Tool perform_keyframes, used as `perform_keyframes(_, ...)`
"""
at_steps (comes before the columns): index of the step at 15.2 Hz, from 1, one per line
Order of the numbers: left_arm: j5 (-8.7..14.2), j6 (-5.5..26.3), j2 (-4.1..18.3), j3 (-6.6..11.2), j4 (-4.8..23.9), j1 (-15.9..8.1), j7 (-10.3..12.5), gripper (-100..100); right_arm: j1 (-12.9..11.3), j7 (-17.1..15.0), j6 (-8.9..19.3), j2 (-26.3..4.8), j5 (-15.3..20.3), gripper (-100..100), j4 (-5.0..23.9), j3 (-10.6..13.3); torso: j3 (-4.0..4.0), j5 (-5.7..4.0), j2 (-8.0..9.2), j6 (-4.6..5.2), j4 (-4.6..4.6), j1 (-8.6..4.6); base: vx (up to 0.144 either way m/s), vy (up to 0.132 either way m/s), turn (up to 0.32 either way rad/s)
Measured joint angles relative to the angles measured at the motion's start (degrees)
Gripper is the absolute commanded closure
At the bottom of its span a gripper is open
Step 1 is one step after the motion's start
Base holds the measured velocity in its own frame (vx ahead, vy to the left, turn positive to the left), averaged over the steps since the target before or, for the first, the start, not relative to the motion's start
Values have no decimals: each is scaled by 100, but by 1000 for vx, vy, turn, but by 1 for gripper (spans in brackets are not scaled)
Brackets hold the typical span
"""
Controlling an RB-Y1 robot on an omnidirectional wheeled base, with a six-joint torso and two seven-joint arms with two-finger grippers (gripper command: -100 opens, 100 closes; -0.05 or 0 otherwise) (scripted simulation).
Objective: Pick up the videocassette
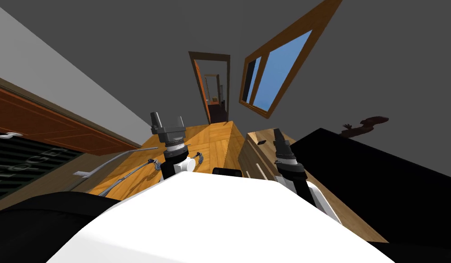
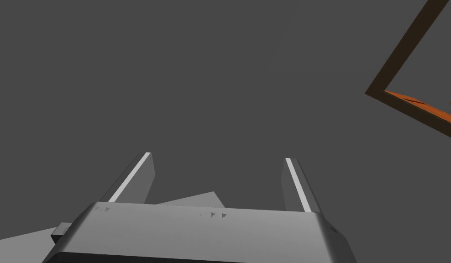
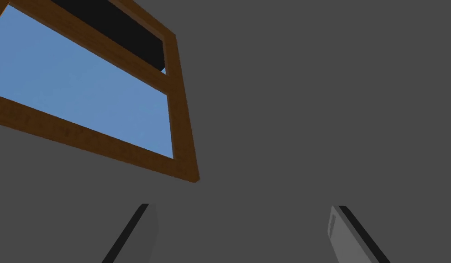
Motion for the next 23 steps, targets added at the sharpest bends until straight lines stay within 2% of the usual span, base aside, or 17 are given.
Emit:
perform_keyframes(3, 0, 0, 0, 0, 0, 0, 0, 0, 409, 194, 67, -329, 285, -100, -55, -132, -3, 0, -6, 0, -1, 1, 124, 20, 116)
perform_keyframes(6, 0, 0, 0, 0, 0, 0, 0, 0, 812, 438, 75, -556, 606, -100, -46, -165, -5, 0, -9, -1, -2, 1, 118, 10, 88)
perform_keyframes(10, 0, 0, 0, 0, 0, 0, 0, 0, 1358, 660, 111, -917, 936, -100, -71, -371, -4, 1, -7, -1, -1, 4, 116, 16, 99)
perform_keyframes(18, 0, 0, 0, 0, 0, 0, 0, 0, 2351, 1179, 159, -1424, 1635, -100, 1, -605, 1, 0, 2, -1, 0, 1, 108, 8, 92)
perform_keyframes(20, 0, 0, 0, 0, 0, 0, 0, 0, 2630, 1286, 158, -1603, 1794, -100, 12, -751, -4, 1, -6, -1, -1, 6, 107, 13, 60)
perform_keyframes(23, 0, 0, 0, 0, 0, 0, 0, 0, 2948, 1447, 245, -1737, 2043, -100, -22, -768, -2, 1, -4, -1, -1, 3, 97, -3, 73)
